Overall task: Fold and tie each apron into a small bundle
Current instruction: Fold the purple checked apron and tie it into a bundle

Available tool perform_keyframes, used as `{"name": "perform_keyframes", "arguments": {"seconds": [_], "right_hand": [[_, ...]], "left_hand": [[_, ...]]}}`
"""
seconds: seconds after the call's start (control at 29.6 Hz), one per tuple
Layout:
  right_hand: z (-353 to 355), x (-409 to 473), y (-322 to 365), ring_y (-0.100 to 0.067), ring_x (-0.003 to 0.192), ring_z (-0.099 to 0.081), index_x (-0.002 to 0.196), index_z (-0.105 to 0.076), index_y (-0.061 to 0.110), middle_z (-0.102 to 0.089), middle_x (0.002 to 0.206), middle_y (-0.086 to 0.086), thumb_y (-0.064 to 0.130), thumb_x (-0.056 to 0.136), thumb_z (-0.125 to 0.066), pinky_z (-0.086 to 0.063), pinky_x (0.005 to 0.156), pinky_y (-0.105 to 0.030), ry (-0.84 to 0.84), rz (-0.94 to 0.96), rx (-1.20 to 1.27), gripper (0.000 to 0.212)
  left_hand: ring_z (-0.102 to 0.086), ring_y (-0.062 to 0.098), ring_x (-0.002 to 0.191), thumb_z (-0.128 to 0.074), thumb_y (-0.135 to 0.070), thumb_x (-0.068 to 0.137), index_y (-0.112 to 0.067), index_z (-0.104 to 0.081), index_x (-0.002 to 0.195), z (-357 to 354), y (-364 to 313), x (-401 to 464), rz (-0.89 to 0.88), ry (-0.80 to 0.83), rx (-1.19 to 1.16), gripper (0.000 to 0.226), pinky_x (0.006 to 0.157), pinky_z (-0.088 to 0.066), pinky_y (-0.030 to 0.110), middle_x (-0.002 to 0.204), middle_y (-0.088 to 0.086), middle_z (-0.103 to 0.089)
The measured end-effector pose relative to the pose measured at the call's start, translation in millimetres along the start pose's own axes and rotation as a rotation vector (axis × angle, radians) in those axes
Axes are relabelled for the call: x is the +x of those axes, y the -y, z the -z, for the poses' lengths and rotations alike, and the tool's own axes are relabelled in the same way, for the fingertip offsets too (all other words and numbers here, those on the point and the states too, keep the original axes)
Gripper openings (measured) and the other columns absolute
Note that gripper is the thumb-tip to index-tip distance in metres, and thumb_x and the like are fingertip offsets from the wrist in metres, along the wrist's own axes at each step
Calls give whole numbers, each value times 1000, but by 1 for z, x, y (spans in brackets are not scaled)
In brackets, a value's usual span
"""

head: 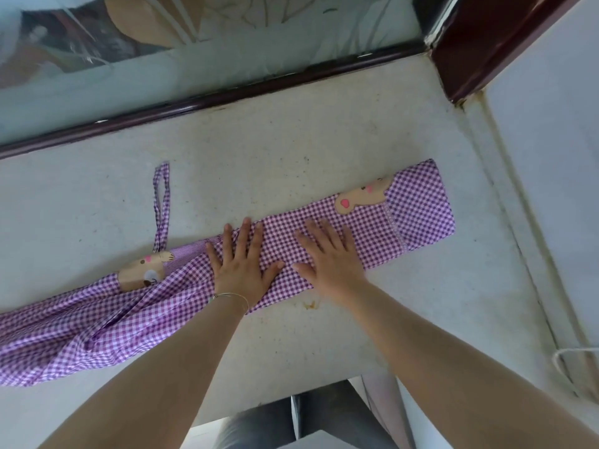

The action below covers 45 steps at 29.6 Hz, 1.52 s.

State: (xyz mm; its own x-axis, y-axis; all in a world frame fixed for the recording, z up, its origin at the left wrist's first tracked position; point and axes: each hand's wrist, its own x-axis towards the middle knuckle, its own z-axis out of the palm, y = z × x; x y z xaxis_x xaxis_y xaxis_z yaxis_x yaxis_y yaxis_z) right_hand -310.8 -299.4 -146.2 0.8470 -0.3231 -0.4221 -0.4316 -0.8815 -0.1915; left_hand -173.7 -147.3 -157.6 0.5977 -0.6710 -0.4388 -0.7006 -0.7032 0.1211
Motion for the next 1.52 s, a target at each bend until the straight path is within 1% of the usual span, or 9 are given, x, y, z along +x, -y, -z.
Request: {"name": "perform_keyframes", "arguments": {"seconds": [0.17,0.34,0.47,0.57,0.78,0.91,1.11,1.28,1.52], "right_hand": [[1,-2,-100,-27,146,17,147,21,38,20,159,7,69,92,-1,10,111,-63,-67,-425,4,67],[20,-1,-136,-31,147,9,152,5,34,7,162,0,65,93,-7,2,114,-63,-96,-609,74,67],[28,2,-51,-31,145,-21,146,-31,17,-30,155,-9,39,100,-35,-19,117,-54,-337,-199,178,51],[20,-1,41,-19,132,-43,139,-42,11,-49,141,-6,25,101,-36,-36,112,-36,-213,238,444,41],[4,9,76,-19,96,-63,130,-50,9,-61,118,-7,23,96,-50,-57,76,-31,-248,113,400,37],[9,21,109,-30,121,-46,139,-40,18,-44,141,-8,28,92,-54,-48,91,-43,-90,86,87,50],[0,33,173,-35,141,-27,142,-40,10,-35,151,-14,17,89,-57,-29,113,-51,-9,143,72,56],[-17,43,204,-27,146,17,151,3,38,17,159,7,62,90,0,11,109,-62,115,121,4,65],[-23,48,219,-24,136,37,129,45,42,43,146,6,70,74,24,16,107,-65,172,35,-68,65]], "left_hand": [[20,28,143,-1,-81,77,-33,17,148,-2,-2,1,3,-20,12,88,110,16,59,154,-7,23],[15,30,145,-4,-81,78,-33,14,150,-3,-4,2,12,-27,40,88,110,17,58,160,-4,13],[16,30,145,-4,-77,82,-34,14,150,1,-6,3,3,-3,38,82,109,18,56,156,-8,19],[19,26,145,-7,-57,95,-35,18,148,10,-2,0,-6,62,47,63,114,12,57,156,-10,23],[-17,29,145,-37,-24,95,-18,-31,147,45,33,-13,-120,-51,-88,52,116,-17,47,160,6,-12],[-53,41,117,-53,-20,82,-12,-55,127,41,86,-58,40,-207,-11,46,93,-44,58,133,16,-54],[-47,32,122,-45,-35,96,-21,-48,135,36,141,-71,209,-66,-80,41,96,-40,50,133,9,-51],[-52,26,118,-46,-43,94,-24,-47,131,44,165,-69,103,-56,-132,41,92,-46,43,130,3,-54],[-50,24,117,-56,-57,85,-21,-49,125,39,245,-127,174,53,-137,55,100,-39,42,123,0,-55]]}}
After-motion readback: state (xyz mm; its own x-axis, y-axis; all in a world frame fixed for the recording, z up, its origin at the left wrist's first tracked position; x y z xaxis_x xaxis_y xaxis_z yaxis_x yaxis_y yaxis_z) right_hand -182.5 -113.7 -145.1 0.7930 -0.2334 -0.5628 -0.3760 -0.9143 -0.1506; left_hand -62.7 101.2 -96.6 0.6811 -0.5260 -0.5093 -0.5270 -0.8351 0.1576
